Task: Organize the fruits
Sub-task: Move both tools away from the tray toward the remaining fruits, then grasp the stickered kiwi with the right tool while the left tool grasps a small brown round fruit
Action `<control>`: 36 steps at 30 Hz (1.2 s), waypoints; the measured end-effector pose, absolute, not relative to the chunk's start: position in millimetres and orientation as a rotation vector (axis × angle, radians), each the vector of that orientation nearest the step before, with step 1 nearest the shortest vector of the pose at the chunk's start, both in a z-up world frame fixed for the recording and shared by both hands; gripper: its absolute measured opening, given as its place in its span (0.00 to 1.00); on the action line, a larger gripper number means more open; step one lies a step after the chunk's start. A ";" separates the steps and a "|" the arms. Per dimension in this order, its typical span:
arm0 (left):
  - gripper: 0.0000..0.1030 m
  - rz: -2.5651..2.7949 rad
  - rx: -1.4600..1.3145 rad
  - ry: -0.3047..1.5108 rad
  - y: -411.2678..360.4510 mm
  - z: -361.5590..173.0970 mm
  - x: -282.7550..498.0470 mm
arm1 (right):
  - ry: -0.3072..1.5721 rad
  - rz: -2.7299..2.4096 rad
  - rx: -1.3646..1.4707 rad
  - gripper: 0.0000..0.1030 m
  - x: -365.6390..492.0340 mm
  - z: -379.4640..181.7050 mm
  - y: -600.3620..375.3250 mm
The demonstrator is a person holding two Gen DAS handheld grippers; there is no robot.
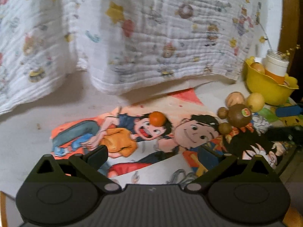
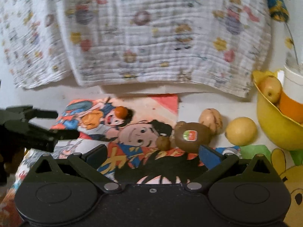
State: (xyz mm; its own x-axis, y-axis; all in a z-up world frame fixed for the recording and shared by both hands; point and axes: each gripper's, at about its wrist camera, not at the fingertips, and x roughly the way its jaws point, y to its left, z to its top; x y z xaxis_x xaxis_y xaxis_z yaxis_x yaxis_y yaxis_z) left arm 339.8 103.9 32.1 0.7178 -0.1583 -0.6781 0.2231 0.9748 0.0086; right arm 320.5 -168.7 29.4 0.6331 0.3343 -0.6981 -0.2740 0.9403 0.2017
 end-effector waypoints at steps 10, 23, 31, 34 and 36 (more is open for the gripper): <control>0.99 -0.423 0.126 0.672 44.8 8.6 349.5 | 0.874 0.248 0.295 0.99 354.6 9.3 -212.8; 0.86 -0.526 0.239 0.637 -14.5 -17.5 384.6 | 0.979 0.136 0.501 0.77 401.2 -23.0 -233.7; 0.64 -0.535 0.234 0.675 -18.7 -27.8 394.4 | 1.011 0.104 0.552 0.70 411.2 -36.9 -228.6; 0.57 -0.541 0.233 0.681 -20.6 -30.6 396.0 | 1.020 0.088 0.565 0.67 415.9 -39.7 -227.4; 0.52 -0.545 0.224 0.686 -21.2 -31.4 397.9 | 1.028 0.080 0.572 0.66 418.8 -42.0 -226.4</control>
State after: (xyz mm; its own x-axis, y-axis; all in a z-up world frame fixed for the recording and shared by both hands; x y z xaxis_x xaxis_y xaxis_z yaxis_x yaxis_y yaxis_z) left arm 397.9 -21.2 -31.4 0.6416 -0.4017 -0.6534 0.5453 0.8380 0.0203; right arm 418.8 -226.4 -42.0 0.5268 0.3246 -0.7856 0.1987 0.8516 0.4851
